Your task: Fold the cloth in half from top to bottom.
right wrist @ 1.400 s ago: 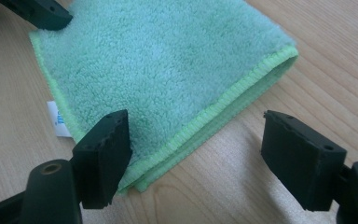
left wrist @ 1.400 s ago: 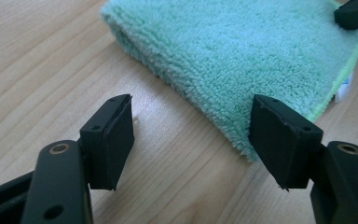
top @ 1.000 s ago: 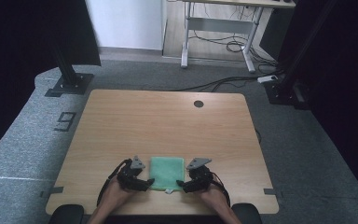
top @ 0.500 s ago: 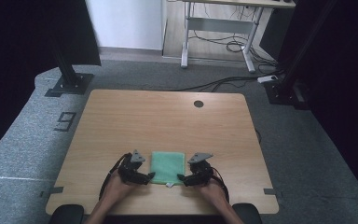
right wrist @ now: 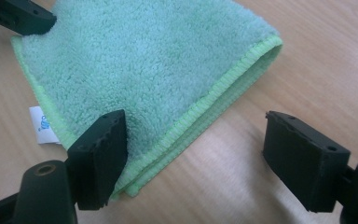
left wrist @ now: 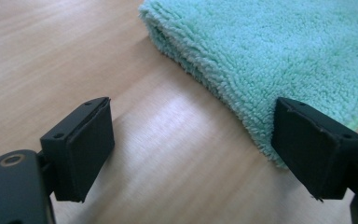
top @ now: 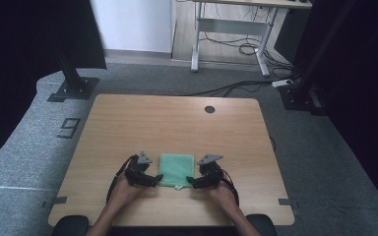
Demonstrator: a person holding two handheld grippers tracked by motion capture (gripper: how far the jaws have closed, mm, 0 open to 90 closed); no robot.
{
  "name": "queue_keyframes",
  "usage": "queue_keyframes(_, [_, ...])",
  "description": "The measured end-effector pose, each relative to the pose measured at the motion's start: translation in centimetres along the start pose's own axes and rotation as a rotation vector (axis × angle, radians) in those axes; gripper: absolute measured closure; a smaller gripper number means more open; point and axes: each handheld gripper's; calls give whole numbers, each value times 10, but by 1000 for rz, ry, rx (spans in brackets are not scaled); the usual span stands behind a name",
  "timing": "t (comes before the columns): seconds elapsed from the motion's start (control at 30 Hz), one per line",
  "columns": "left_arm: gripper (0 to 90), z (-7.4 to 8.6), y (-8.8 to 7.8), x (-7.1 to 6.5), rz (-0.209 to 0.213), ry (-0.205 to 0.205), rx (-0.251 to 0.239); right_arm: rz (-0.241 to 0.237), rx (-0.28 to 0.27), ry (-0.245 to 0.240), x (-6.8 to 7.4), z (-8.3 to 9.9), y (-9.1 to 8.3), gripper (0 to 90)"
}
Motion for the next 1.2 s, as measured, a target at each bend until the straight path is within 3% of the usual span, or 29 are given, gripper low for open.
queue_keyframes(0.67, [126,-20,18,28,-43,-44,-21,32,-12,29,-25,-21,19,220])
queue_keyframes(1.03, [125,-31,28,34,-61,-64,-31,43,-29,53,-42,-26,25,222])
queue_keyframes(1.2, [126,-33,30,33,-73,-55,-34,46,-28,60,-46,-27,25,224])
Point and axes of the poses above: each handheld gripper's, and its own axes: y roughly forward along the jaws, z roughly out of its underside, x roughly to its left, and after that the axes turned 2 degrees about x, right-handed
